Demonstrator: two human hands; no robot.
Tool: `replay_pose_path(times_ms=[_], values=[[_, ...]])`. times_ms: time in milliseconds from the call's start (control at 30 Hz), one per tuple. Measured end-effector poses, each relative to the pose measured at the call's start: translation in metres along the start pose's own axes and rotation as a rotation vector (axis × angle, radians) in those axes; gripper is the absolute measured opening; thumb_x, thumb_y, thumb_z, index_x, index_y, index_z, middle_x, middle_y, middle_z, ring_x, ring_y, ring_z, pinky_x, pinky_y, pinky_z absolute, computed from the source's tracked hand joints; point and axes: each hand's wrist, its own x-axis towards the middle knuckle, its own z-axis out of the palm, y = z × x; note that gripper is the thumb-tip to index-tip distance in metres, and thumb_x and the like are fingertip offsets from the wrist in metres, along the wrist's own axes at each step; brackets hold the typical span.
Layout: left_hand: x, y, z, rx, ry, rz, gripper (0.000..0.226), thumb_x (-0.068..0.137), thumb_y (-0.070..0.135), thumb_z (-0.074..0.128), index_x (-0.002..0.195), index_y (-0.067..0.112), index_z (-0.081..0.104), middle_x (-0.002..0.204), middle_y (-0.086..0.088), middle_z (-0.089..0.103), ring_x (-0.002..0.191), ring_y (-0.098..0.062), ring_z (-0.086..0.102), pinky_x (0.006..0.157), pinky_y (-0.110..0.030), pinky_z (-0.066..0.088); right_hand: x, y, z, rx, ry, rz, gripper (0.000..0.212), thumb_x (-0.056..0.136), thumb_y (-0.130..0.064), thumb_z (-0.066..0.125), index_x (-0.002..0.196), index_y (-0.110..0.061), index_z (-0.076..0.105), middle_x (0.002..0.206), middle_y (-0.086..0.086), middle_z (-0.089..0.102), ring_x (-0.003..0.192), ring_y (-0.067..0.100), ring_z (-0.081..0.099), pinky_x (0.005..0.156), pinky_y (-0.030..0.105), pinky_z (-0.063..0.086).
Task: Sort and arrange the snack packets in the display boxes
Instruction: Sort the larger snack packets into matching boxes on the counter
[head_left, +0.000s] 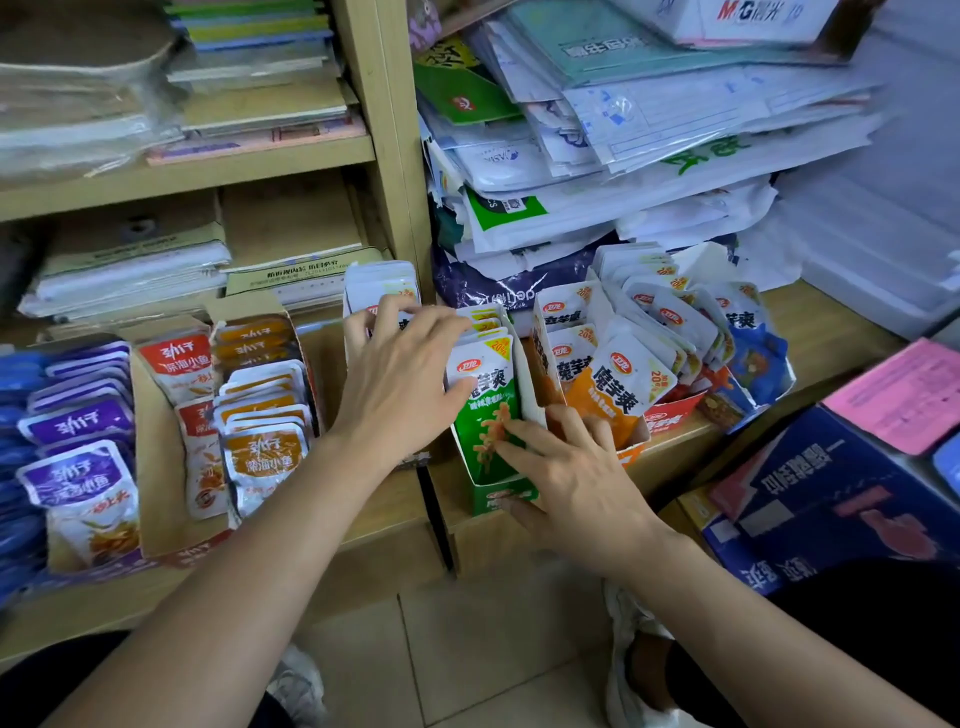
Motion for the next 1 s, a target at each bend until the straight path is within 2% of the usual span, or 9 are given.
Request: replay_pose_path(times_ms=[100,300,433,533,600,700,800,900,1000], values=[[0.005,-0.001,-0.001,0.017,0.045,0.002,0.042,0.087,0.045,0.07,0.124,0.026,0.069,0.118,0.007,0.071,0.117,-0.023,0.048,0.09,-0.044,0.023,0.001,-0.001,0.0,-0.016,0.001,0.001,0.052,0.081,-0.056,0.074,0.125,-0.027,0.067,0.138,-0.003,0.06,0.122,0.031,0.05,0.088,0.049,0.049],[0.013,0.003,0.003,0.027,-0.036,-0.022,0.039,0.088,0.052,0.064,0.12,0.031,0.068,0.112,0.006,0.067,0.113,-0.026,0.043,0.083,-0.041,0.019,0.001,-0.002,0.003,-0.018,-0.007,0.008,0.05,0.078,-0.054,0.078,0.121,-0.031,0.068,0.138,-0.003,0.06,0.118,0.03,0.053,0.085,0.05,0.051],[0.018,0.003,0.003,0.016,-0.107,-0.019,0.034,0.089,0.054,0.062,0.116,0.033,0.062,0.113,0.011,0.066,0.113,-0.02,0.037,0.085,-0.041,0.018,0.002,-0.003,0.003,0.003,-0.03,0.017,0.053,0.084,-0.054,0.073,0.13,-0.032,0.062,0.143,-0.003,0.055,0.124,0.03,0.047,0.09,0.051,0.047],[0.021,0.002,-0.001,-0.077,-0.118,-0.053,0.035,0.085,0.056,0.068,0.113,0.035,0.065,0.098,0.015,0.065,0.105,-0.013,0.031,0.083,-0.039,0.017,0.001,-0.003,0.002,0.042,-0.024,0.041,0.058,0.085,-0.052,0.072,0.136,-0.031,0.056,0.146,-0.002,0.053,0.126,0.031,0.047,0.093,0.052,0.045],[0.023,0.0,-0.006,-0.165,-0.122,-0.055,0.03,0.08,0.059,0.075,0.102,0.039,0.072,0.087,0.021,0.053,0.098,-0.01,0.024,0.078,-0.037,0.016,0.0,-0.004,0.001,0.074,0.001,0.063,0.061,0.082,-0.05,0.076,0.136,-0.03,0.055,0.143,-0.002,0.054,0.124,0.029,0.05,0.092,0.051,0.046],[0.021,-0.001,-0.009,-0.245,-0.171,-0.051,0.018,0.077,0.061,0.076,0.084,0.045,0.075,0.09,0.011,0.046,0.104,-0.019,0.032,0.075,-0.032,0.013,-0.003,-0.004,0.002,0.112,0.008,0.078,0.06,0.085,-0.05,0.073,0.138,-0.031,0.051,0.138,-0.002,0.054,0.121,0.027,0.051,0.091,0.049,0.045],[0.016,0.001,-0.009,-0.295,-0.06,0.012,0.011,0.081,0.05,0.077,0.08,0.04,0.078,0.089,0.007,0.054,0.1,-0.024,0.038,0.082,-0.032,0.017,-0.006,-0.003,0.005,0.113,-0.009,0.061,0.048,0.09,-0.046,0.069,0.135,-0.034,0.056,0.136,0.0,0.052,0.12,0.027,0.052,0.091,0.05,0.044],[0.017,-0.003,-0.015,-0.287,0.164,0.135,0.007,0.083,0.038,0.08,0.084,0.031,0.082,0.072,0.014,0.067,0.088,-0.023,0.047,0.08,-0.035,0.016,-0.008,-0.004,0.006,0.109,0.003,0.034,0.024,0.092,-0.042,0.067,0.116,-0.036,0.068,0.142,0.001,0.051,0.121,0.031,0.052,0.091,0.05,0.039],[0.019,-0.004,-0.016,-0.217,0.349,0.22,0.003,0.085,0.033,0.081,0.086,0.03,0.082,0.072,0.014,0.068,0.083,-0.025,0.052,0.082,-0.033,0.014,-0.008,-0.007,0.005,0.071,0.019,0.033,0.029,0.094,-0.042,0.062,0.122,-0.036,0.063,0.151,0.001,0.047,0.124,0.033,0.049,0.092,0.051,0.039]])
